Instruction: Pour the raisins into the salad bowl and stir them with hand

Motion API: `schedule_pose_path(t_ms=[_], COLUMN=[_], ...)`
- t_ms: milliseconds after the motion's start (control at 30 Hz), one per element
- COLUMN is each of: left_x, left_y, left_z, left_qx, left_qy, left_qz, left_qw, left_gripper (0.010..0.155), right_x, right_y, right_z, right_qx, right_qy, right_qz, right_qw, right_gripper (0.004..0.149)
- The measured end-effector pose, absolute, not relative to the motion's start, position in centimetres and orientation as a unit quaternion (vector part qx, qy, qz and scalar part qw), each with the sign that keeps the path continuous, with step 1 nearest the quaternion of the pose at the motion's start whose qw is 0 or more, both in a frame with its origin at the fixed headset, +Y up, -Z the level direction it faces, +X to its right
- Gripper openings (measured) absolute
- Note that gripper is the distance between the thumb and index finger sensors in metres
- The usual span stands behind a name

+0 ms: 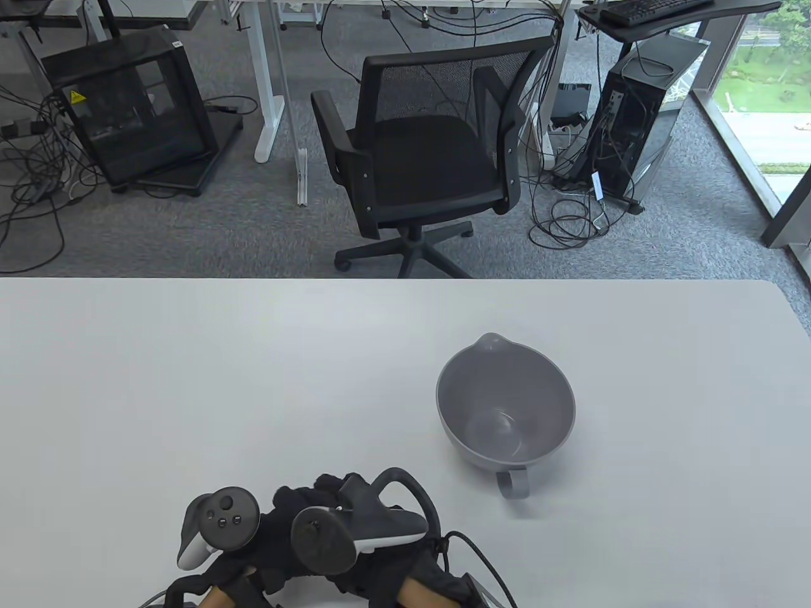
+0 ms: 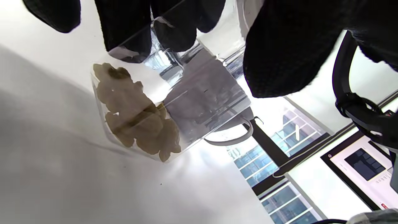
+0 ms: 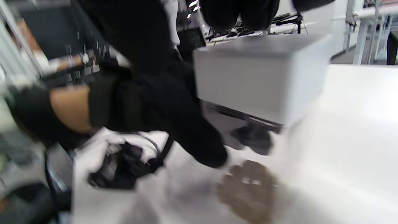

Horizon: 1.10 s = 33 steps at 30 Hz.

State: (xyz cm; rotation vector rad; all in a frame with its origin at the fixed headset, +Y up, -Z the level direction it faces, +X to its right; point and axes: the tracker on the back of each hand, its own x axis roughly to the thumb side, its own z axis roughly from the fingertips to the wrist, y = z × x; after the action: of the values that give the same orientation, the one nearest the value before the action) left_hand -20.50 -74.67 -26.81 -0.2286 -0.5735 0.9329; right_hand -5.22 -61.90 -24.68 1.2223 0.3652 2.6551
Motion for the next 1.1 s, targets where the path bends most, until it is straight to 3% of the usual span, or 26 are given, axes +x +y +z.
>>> schedule_pose_path(t_ms=[67, 100, 167, 233, 267, 300, 333, 400, 433, 467, 567, 600, 667, 733, 833, 933, 1100], left_x=[-20.1, -19.9, -19.6, -19.7, -19.8, -20.0, -20.0, -20.0, -19.9, -19.8, -19.9, -20.1, -20.4, -21.0, -21.9, -22.7, -23.1], left_y=[-74.5, -74.3, -74.4, -74.7, -74.8, -74.8, -74.8, -74.5, -74.4, -74.2, -74.3, -74.3, -73.9, -73.8, -73.7, -73.4, -73.6], left_z=[-26.7, -26.7, -26.5, -26.7, -26.7, -26.8, -26.8, -26.7, -26.6, -26.5, -26.5, -26.6, -26.8, -26.9, -27.0, -27.1, -27.2], left_qx=[-0.103, -0.097, -0.105, -0.109, -0.124, -0.120, -0.119, -0.113, -0.109, -0.102, -0.104, -0.115, -0.114, -0.103, -0.096, -0.081, -0.085], left_qy=[-0.269, -0.269, -0.257, -0.278, -0.271, -0.268, -0.270, -0.270, -0.271, -0.272, -0.287, -0.289, -0.273, -0.266, -0.250, -0.227, -0.233], left_qz=[0.432, 0.426, 0.413, 0.404, 0.411, 0.419, 0.426, 0.434, 0.431, 0.427, 0.373, 0.390, 0.434, 0.413, 0.403, 0.440, 0.463], left_qw=[0.855, 0.858, 0.868, 0.865, 0.862, 0.859, 0.855, 0.852, 0.854, 0.857, 0.876, 0.867, 0.851, 0.865, 0.875, 0.865, 0.851], left_gripper=[0.092, 0.092, 0.092, 0.092, 0.092, 0.092, 0.092, 0.092, 0.092, 0.093, 0.093, 0.092, 0.092, 0.092, 0.092, 0.092, 0.093], right_x=[-4.7, -5.0, -6.0, -6.7, -6.5, -6.0, -5.8, -4.6, -4.5, -4.6, -5.0, -4.8, -3.8, -2.5, -0.5, 1.2, 1.3], right_y=[-62.5, -63.0, -63.5, -63.5, -62.9, -62.5, -62.4, -62.6, -62.8, -63.4, -63.6, -63.1, -61.8, -60.7, -60.5, -65.0, -74.3], right_z=[-25.2, -25.6, -25.5, -24.3, -23.7, -23.4, -23.4, -23.5, -23.8, -24.9, -25.1, -24.7, -24.2, -24.0, -24.2, -25.8, -28.2], right_qx=[0.240, 0.199, 0.271, 0.383, 0.426, 0.447, 0.430, 0.241, 0.210, 0.198, 0.278, 0.316, 0.396, 0.400, 0.363, 0.266, 0.227], right_qy=[0.119, 0.126, 0.122, 0.154, 0.131, 0.120, 0.114, 0.054, 0.047, 0.086, 0.139, 0.131, 0.045, 0.008, 0.006, 0.122, 0.269], right_qz=[0.960, 0.972, 0.952, 0.906, 0.892, 0.886, 0.896, 0.968, 0.976, 0.974, 0.950, 0.939, 0.917, 0.916, 0.931, 0.954, 0.930], right_qw=[0.082, 0.023, -0.070, -0.092, -0.076, -0.024, 0.005, 0.045, 0.023, -0.064, -0.020, -0.022, -0.014, 0.024, 0.028, -0.061, -0.108], right_gripper=[0.089, 0.092, 0.075, 0.056, 0.043, 0.039, 0.049, 0.078, 0.087, 0.091, 0.082, 0.080, 0.081, 0.084, 0.090, 0.096, 0.097])
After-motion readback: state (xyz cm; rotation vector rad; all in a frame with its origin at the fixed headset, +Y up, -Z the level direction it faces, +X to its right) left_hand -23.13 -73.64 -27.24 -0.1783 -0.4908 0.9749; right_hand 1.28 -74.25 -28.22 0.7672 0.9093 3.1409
